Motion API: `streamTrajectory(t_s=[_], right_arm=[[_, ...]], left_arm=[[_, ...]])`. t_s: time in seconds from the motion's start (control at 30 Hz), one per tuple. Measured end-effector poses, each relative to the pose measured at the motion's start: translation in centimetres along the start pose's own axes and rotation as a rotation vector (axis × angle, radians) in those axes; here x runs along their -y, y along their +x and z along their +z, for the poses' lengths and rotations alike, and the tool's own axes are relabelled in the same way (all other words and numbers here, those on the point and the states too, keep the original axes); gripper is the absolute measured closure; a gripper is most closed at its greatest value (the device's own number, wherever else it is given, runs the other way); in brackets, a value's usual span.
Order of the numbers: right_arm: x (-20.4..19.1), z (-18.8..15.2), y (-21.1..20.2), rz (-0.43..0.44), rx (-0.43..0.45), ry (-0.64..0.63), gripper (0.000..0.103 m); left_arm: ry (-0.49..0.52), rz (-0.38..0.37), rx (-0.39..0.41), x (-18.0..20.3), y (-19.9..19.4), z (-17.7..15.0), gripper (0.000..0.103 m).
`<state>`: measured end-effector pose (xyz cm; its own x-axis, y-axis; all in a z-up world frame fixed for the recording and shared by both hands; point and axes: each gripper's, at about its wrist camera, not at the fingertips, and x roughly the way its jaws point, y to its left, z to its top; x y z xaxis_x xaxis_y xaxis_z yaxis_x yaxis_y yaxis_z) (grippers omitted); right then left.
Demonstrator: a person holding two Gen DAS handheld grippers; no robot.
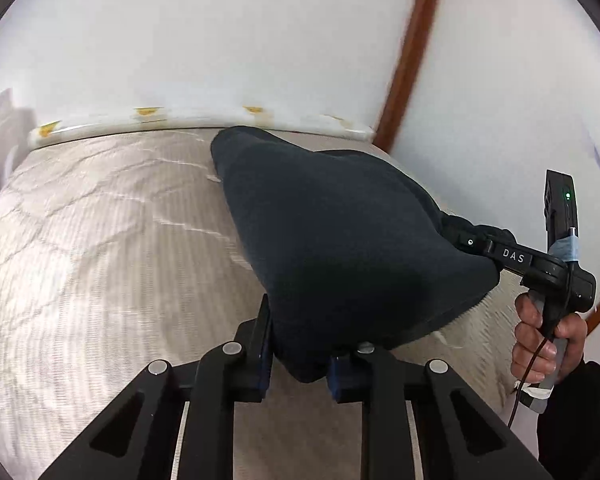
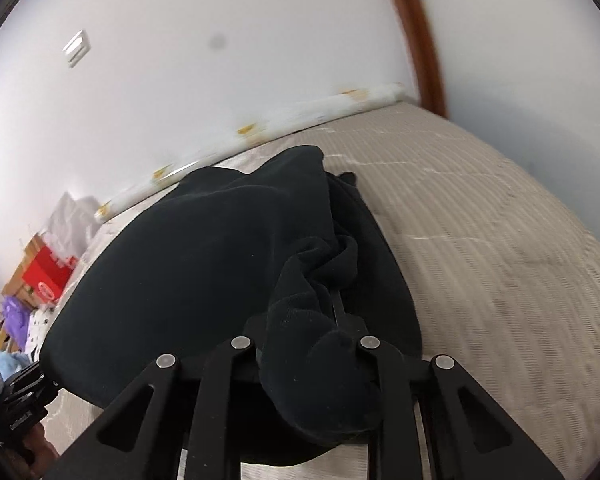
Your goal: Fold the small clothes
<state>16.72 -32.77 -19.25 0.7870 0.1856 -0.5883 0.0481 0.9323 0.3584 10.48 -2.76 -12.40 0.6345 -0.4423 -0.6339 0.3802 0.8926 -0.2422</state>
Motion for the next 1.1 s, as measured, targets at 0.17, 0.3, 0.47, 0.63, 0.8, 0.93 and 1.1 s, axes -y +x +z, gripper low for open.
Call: streamTrajectory(t_s=[0.17,0.3,0.47,0.63,0.8,0.93,1.1], right_arm=[[-5.9,0.3,2.5,0.084,-0.028,-0.054,0.083],[-11.0,0.0,4.2,0.155,-0.049,-0.103,0.083],[-13.2,-0.4,3.8,0.195,-0.022,-0.138,0.084],[-10.5,-1.6,-0.2,0.195,0.049,-0.147,0.085],[-7.0,-4.0,0.8,0.118,-0.026,-0.136,0.077],[-6.2,-3.1,-0.6,0.1,-0.023,-0.133,0.067],[-5.2,-0.3,-3.3,0.054,0.022,-0.171,0.067]], left_arm=[[-0.058,0.087,0.031,-5.8,-3.1,-0.3,0.083],[-0.104,0.158,0.042,-9.8,-5.2,-0.8,0.083],[-0.124,0.155,0.007,-10.8,-4.6,-1.7,0.082],[-0.026,0.154,0.006,-8.0,-4.0,-2.2,0.074],[0.021,0.158,-0.024,-6.2,-3.8,-2.9,0.066],[-0.05,0.131,-0.034,-7.8,-5.2,-3.5,0.056],[-0.111,0.12,0.015,-9.8,-9.0,-4.8,0.047]])
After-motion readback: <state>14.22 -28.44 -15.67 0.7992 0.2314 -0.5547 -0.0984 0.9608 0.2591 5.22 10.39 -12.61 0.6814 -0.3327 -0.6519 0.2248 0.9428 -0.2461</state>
